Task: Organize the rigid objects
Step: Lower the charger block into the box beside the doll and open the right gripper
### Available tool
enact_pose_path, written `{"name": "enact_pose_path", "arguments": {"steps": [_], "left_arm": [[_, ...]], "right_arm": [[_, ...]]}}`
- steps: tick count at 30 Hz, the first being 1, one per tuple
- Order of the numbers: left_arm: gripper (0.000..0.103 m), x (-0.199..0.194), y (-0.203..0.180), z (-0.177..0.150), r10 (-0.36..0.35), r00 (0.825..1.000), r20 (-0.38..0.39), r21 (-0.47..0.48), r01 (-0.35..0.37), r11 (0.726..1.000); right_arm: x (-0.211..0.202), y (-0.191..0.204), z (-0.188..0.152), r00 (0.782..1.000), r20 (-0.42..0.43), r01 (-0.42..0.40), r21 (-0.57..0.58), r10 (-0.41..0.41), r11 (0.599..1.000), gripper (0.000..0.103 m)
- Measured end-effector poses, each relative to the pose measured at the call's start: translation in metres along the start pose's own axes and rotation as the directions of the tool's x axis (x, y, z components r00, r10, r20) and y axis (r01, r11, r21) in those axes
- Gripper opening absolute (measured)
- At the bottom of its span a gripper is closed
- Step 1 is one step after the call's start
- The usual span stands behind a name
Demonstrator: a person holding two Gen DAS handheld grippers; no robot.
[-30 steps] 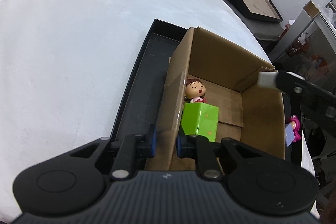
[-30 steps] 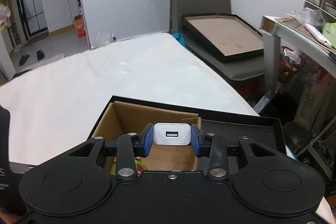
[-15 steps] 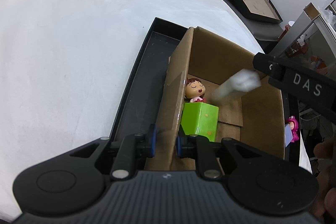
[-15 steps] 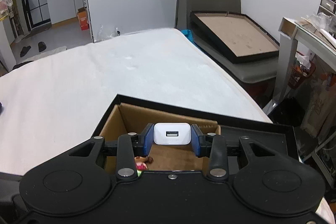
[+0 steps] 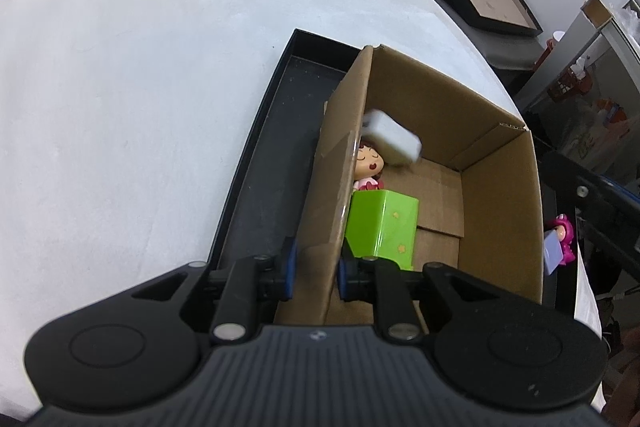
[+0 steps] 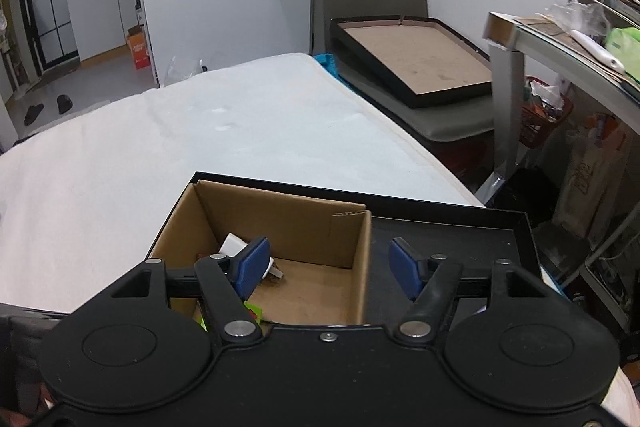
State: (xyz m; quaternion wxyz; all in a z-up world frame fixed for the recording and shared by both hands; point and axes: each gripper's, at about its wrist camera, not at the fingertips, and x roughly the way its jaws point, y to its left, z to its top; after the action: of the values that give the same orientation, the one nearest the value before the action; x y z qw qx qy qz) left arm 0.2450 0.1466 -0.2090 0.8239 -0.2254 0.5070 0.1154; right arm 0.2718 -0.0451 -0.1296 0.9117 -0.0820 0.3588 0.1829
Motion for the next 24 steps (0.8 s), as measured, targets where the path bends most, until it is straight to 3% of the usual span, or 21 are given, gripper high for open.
{"name": "enact_pose_path", "arguments": {"steps": [11, 13, 16, 21, 24], "left_arm": [[0.021, -0.009, -0.007, 0.0, 0.049, 0.999, -0.001, 0.02, -0.049, 0.999], [0.022, -0.011, -0.008, 0.0, 0.059, 0.998, 0.0, 0.024, -0.059, 0.998], [0.025, -0.014, -0.013, 0.001, 0.08, 0.997, -0.001, 0.042, -0.08, 0.996], [0.054, -0.021, -0.023, 0.004, 0.087, 0.996, -0.005, 0.075, -0.086, 0.993], [0.061, -0.029, -0.032, 0.007, 0.111, 0.994, 0.004, 0.112, -0.11, 0.988]], "right_arm": [[-0.017, -0.023, -0.009, 0.998, 0.055, -0.023, 0.026, 0.022, 0.999, 0.071], [-0.018, -0.028, -0.012, 0.998, 0.058, -0.025, 0.039, 0.023, 0.999, 0.079], [-0.019, -0.036, -0.016, 0.998, 0.049, -0.032, 0.063, 0.029, 0.998, 0.08], [-0.027, -0.051, -0.023, 0.998, 0.051, -0.026, 0.108, 0.02, 0.994, 0.081], [-0.032, -0.062, -0.026, 0.998, 0.056, -0.024, 0.128, 0.017, 0.992, 0.081]]}}
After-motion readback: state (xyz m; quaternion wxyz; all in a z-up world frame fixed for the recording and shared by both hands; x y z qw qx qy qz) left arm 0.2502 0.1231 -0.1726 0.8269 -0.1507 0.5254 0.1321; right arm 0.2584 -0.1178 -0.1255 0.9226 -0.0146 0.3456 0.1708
